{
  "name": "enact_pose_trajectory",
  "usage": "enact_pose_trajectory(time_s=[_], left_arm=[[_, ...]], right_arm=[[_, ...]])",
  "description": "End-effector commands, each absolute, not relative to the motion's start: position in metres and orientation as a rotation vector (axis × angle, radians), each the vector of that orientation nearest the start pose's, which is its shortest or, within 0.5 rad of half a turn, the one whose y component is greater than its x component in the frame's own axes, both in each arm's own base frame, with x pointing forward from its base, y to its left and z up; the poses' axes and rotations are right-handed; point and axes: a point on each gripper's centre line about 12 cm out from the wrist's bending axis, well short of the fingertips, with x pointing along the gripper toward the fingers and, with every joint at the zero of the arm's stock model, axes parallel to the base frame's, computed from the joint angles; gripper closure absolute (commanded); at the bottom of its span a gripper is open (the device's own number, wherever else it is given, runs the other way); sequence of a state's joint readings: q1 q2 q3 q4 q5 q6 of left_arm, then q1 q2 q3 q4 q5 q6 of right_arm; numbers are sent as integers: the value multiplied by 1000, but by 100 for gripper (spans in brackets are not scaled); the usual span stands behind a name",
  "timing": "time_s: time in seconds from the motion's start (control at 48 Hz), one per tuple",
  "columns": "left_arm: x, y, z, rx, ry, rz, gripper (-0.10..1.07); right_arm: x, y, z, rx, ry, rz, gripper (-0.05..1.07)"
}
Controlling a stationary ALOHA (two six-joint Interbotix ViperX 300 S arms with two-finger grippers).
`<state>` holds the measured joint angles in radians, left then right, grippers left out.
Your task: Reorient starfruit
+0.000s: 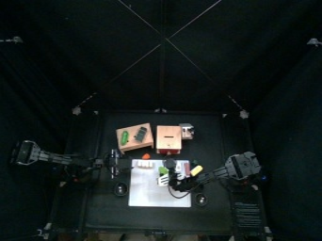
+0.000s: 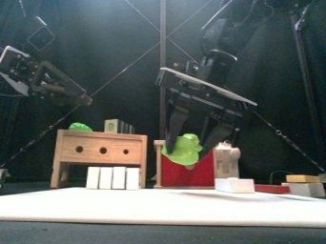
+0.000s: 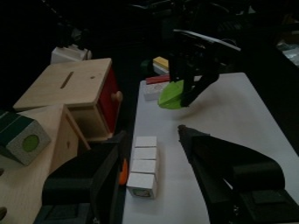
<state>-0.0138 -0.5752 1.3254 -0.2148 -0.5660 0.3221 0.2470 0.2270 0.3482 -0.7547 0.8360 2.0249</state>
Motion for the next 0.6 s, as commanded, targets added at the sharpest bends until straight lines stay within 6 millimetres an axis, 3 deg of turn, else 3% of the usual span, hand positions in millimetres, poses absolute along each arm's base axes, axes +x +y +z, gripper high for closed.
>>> enact_pose_trajectory(time_s=[0.0,0.333,0.583], left_arm=[[221,10,188,152,183,87,11],[192,0,210,134,24,43,11],[186,1,206,119,20,48,11]], right_arm=[[413,40,159,819,687,-967,31],[414,42,158,816,688,-958,31],[416,41,157,816,688,-962,31]])
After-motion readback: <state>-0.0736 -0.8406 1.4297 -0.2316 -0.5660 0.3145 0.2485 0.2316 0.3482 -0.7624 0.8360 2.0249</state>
